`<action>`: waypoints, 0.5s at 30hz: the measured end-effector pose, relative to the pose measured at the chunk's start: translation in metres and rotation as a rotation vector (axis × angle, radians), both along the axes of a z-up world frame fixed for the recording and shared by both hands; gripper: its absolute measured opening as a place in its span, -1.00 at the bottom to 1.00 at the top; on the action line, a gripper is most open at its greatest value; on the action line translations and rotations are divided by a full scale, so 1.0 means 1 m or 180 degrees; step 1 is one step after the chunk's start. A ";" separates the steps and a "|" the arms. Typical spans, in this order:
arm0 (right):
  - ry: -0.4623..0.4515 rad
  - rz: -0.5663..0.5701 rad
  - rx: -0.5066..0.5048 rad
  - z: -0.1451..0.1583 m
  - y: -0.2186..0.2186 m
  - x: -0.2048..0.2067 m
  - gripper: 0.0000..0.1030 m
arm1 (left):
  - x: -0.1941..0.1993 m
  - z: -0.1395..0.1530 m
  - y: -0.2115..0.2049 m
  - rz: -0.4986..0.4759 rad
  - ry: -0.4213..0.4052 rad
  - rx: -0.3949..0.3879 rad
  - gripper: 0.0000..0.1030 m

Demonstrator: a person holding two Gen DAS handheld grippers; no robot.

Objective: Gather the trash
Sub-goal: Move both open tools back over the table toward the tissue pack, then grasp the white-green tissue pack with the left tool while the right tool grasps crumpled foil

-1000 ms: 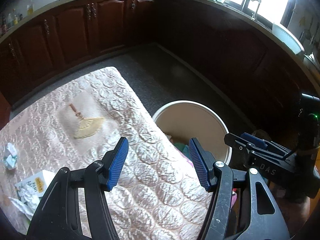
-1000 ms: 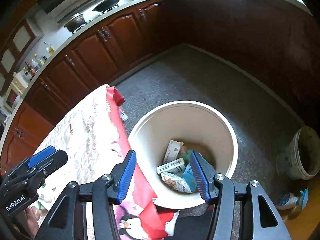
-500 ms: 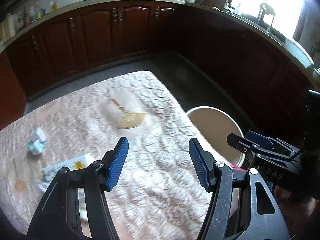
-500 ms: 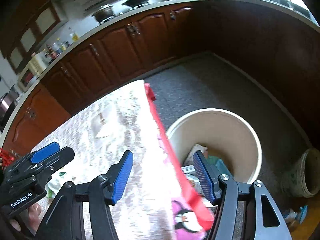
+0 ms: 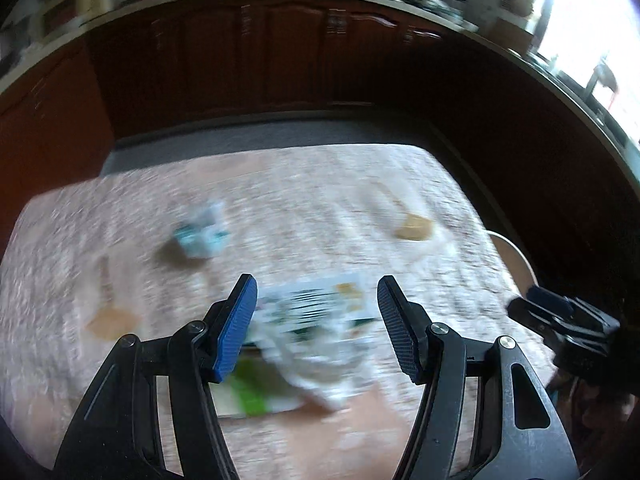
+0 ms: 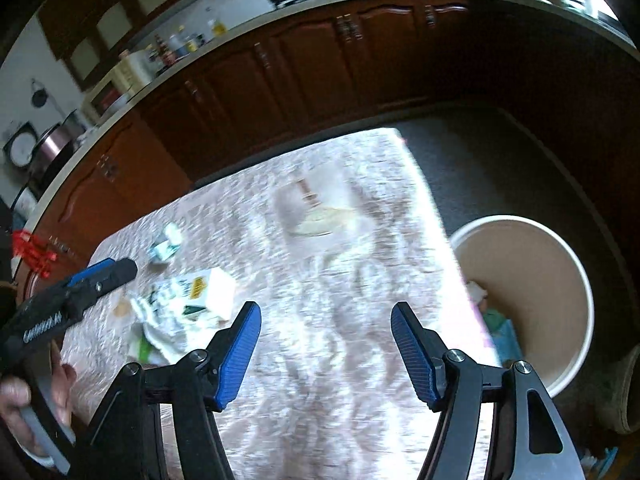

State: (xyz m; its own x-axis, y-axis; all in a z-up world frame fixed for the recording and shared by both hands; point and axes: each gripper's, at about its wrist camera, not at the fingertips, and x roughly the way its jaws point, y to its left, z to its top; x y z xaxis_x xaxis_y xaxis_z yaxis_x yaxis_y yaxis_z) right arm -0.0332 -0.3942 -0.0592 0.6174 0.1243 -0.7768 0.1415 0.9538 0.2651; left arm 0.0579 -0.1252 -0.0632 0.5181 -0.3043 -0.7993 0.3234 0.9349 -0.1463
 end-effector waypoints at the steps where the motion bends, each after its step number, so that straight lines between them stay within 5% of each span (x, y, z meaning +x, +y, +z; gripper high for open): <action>1: 0.0018 0.0077 0.0036 -0.002 0.008 0.004 0.27 | 0.002 -0.001 0.011 0.0066 0.0025 -0.0009 0.19; 7: 0.0146 0.0418 0.0136 -0.017 0.050 0.022 0.28 | 0.004 -0.016 0.068 0.0364 0.0189 -0.0066 0.19; 15: 0.0184 0.0990 0.0028 -0.032 0.115 0.041 0.34 | -0.011 -0.043 0.093 0.0302 0.0445 -0.0034 0.20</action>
